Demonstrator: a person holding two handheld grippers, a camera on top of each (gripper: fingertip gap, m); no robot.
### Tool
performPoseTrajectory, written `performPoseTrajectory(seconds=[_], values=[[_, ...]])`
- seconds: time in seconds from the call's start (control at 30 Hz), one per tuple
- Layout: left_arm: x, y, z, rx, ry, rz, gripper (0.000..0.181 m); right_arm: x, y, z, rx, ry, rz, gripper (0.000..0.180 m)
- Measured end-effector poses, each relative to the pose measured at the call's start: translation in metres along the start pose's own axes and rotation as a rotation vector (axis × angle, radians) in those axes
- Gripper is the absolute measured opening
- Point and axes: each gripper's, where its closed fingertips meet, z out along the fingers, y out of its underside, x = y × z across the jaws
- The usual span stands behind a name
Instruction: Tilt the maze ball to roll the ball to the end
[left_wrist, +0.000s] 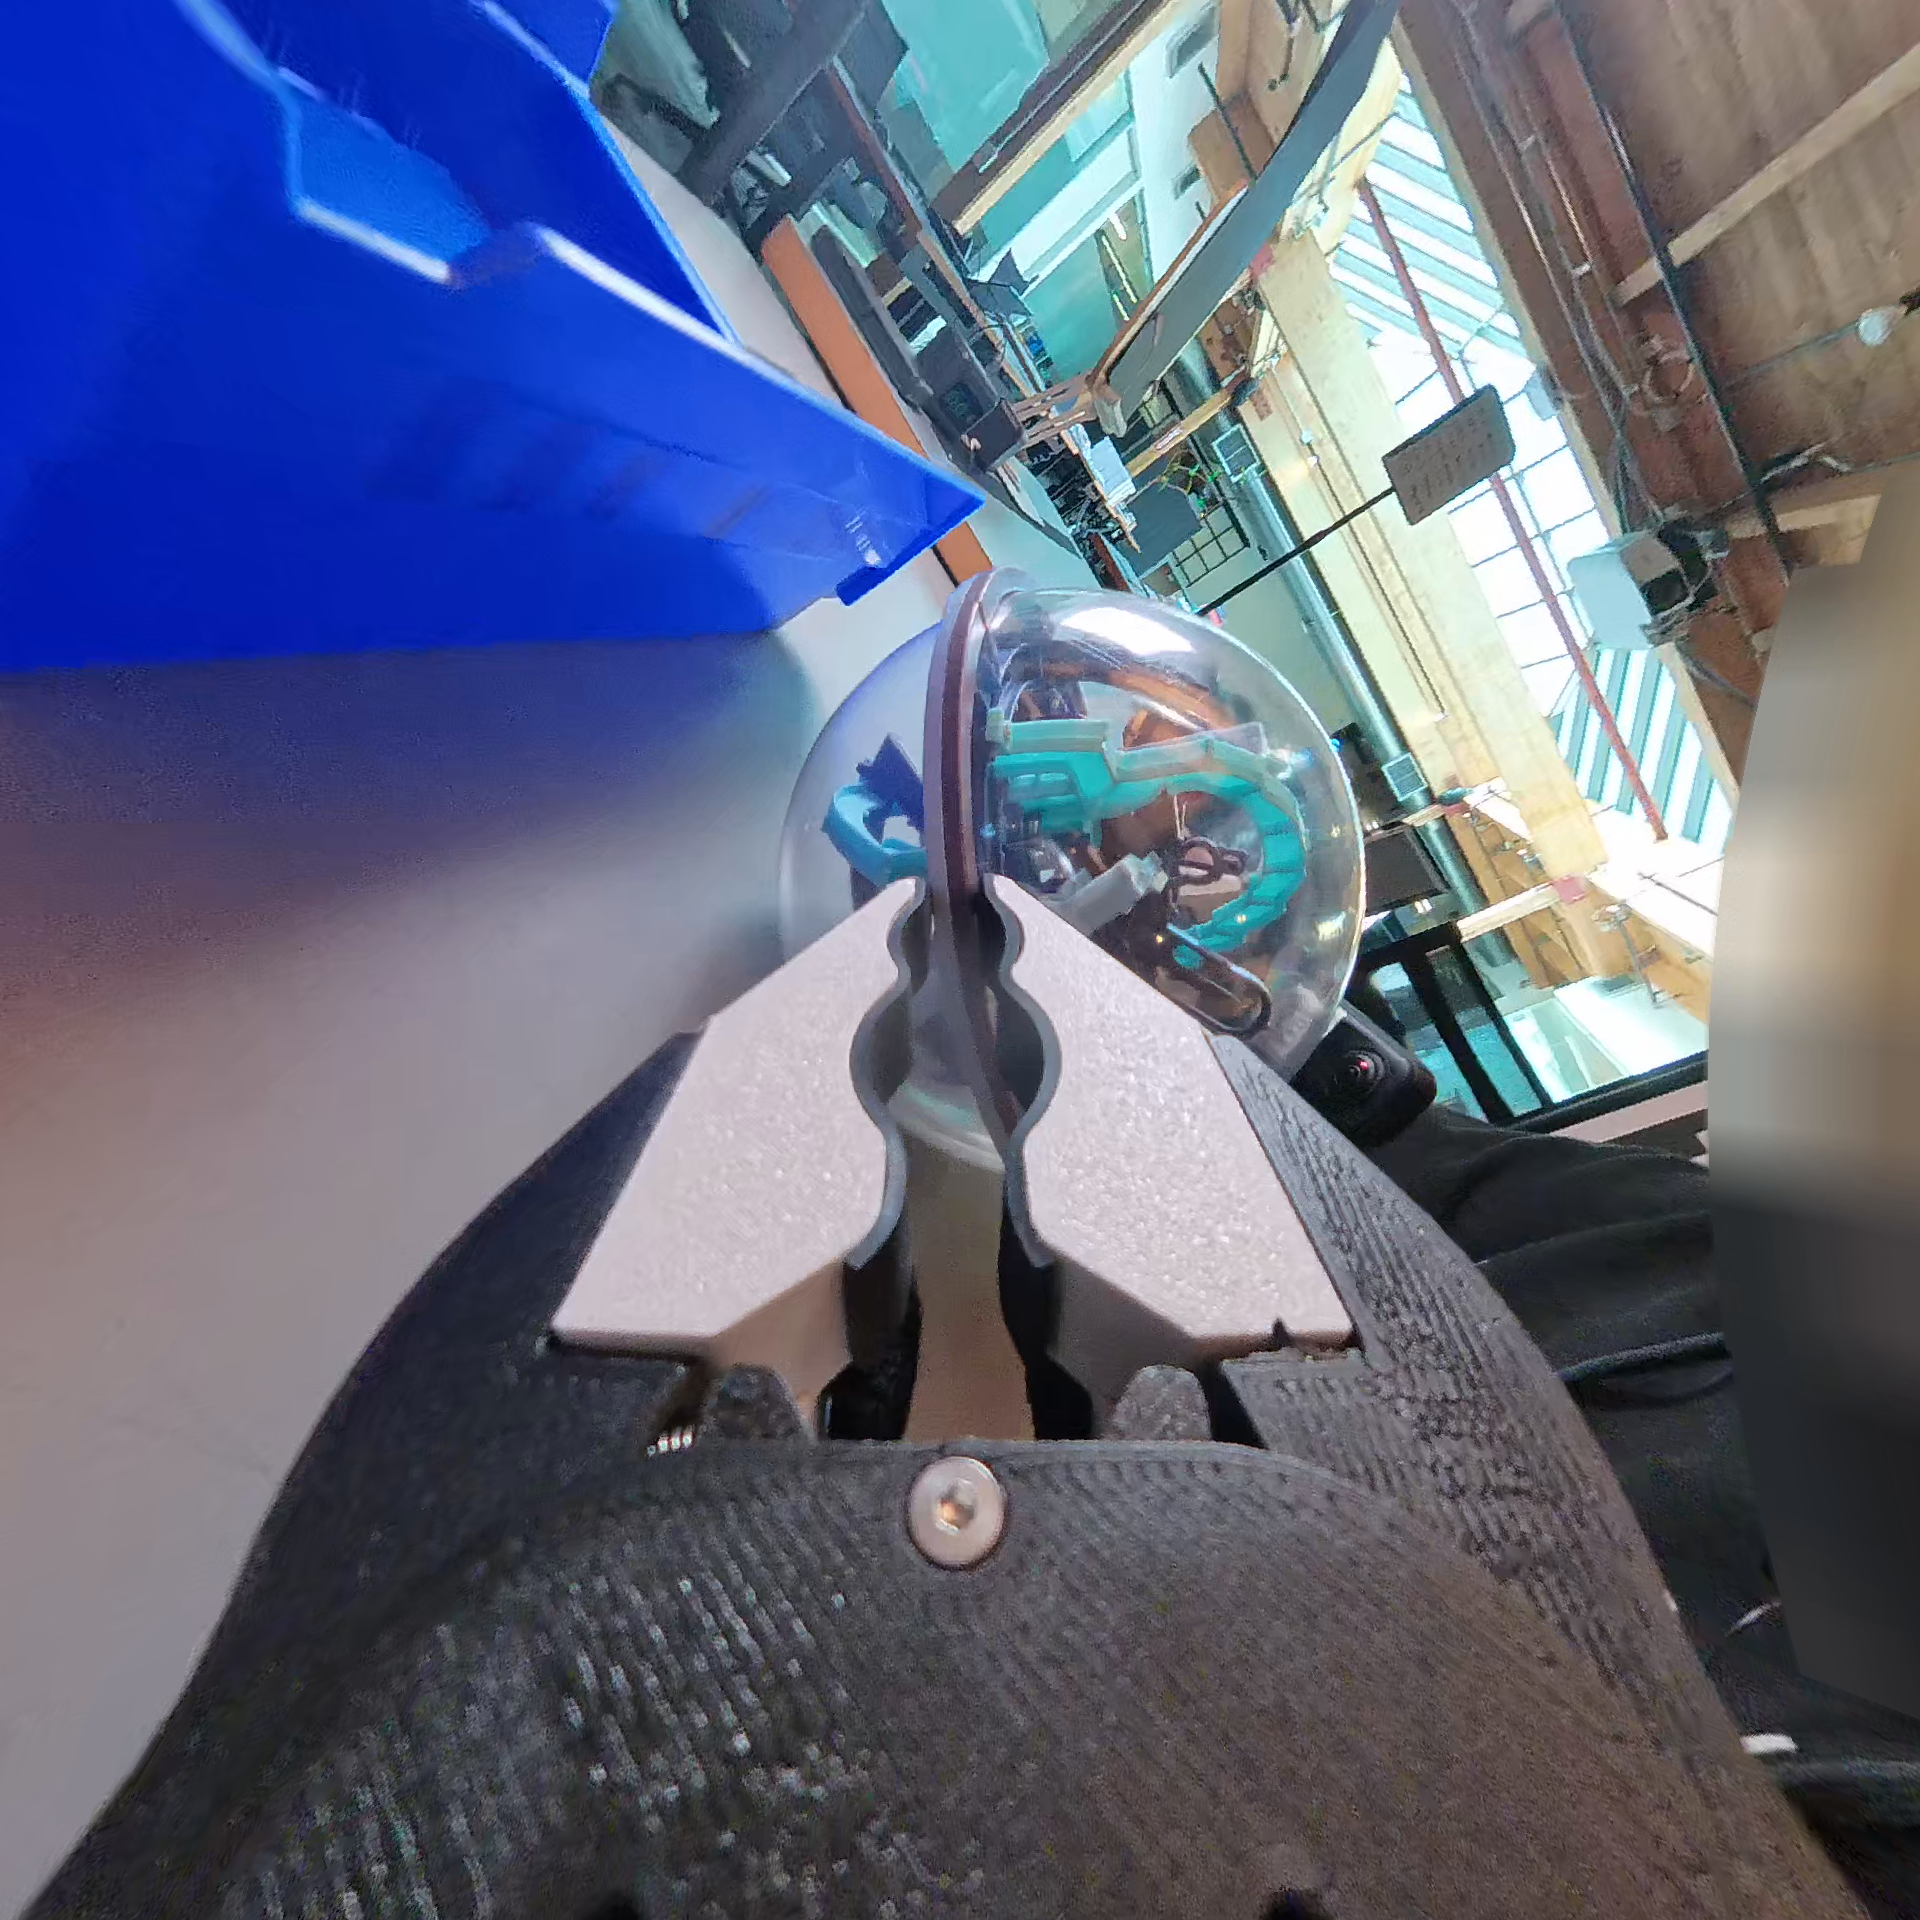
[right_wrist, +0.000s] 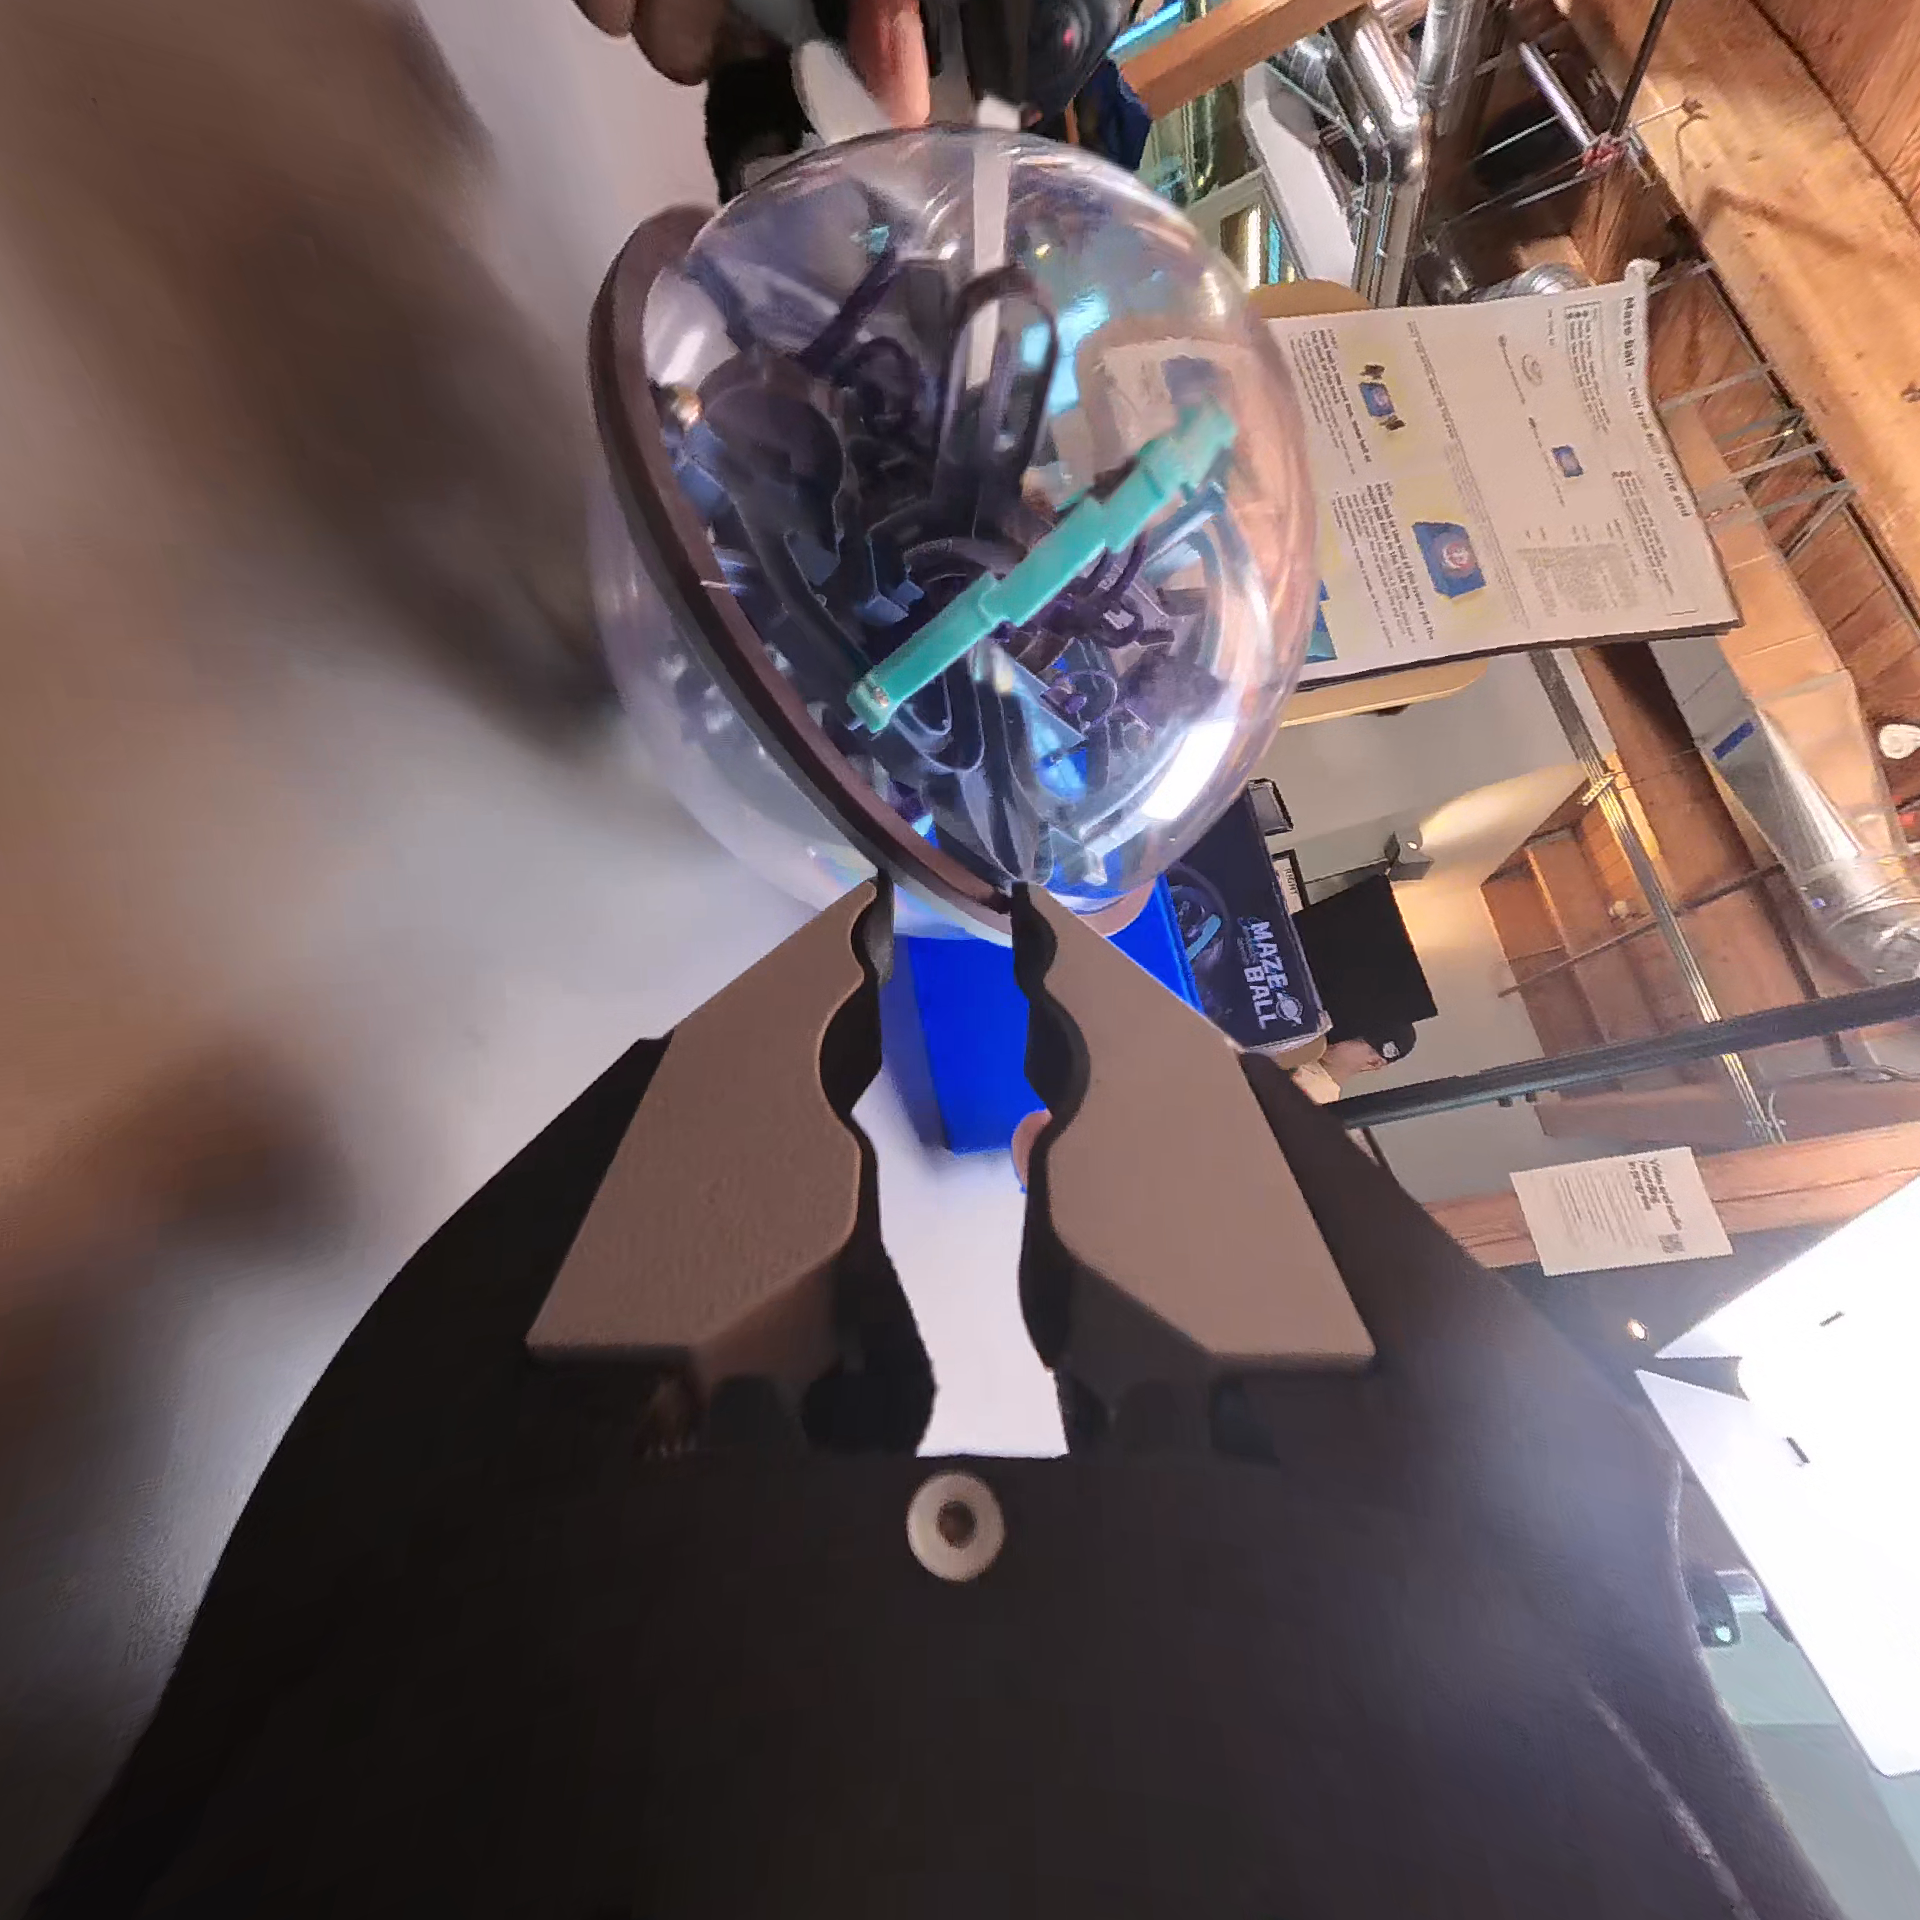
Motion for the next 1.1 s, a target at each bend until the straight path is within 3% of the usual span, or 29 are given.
performPoseTrajectory(seconds=[0.13,0.23,0.33,0.47,0.57,0.63,0.87,0.97,1.1], values=[[0.010,0.001,-0.001,-0.016,0.084,0.096,0.017,-0.001,0.006,0.001,-0.019,0.005,-0.012,0.011],[0.028,-0.002,-0.003,0.003,0.185,0.280,0.054,0.000,0.005,0.001,-0.009,0.015,-0.002,0.008],[0.037,-0.007,0.004,0.041,0.166,0.482,0.098,0.001,0.004,0.002,0.000,0.023,0.004,0.007],[0.038,0.004,0.027,-0.007,0.135,0.615,0.124,0.001,0.002,0.003,0.012,0.028,-0.016,0.006],[0.029,0.004,0.030,0.013,0.059,0.712,0.109,-0.001,0.001,0.003,0.015,0.033,-0.056,0.006],[0.029,0.007,0.028,0.013,0.059,0.729,0.108,-0.001,-0.001,0.003,0.023,0.033,-0.055,0.006],[0.035,0.016,0.012,-0.011,0.132,0.764,0.103,-0.004,0.001,0.002,0.025,0.014,-0.066,0.006],[0.040,0.016,-0.004,-0.047,0.232,0.677,0.094,-0.006,0.000,0.001,0.031,0.006,-0.081,0.006],[0.038,-0.020,-0.004,0.069,0.210,0.608,0.132,-0.007,-0.004,0.002,0.039,0.010,-0.099,0.006]])
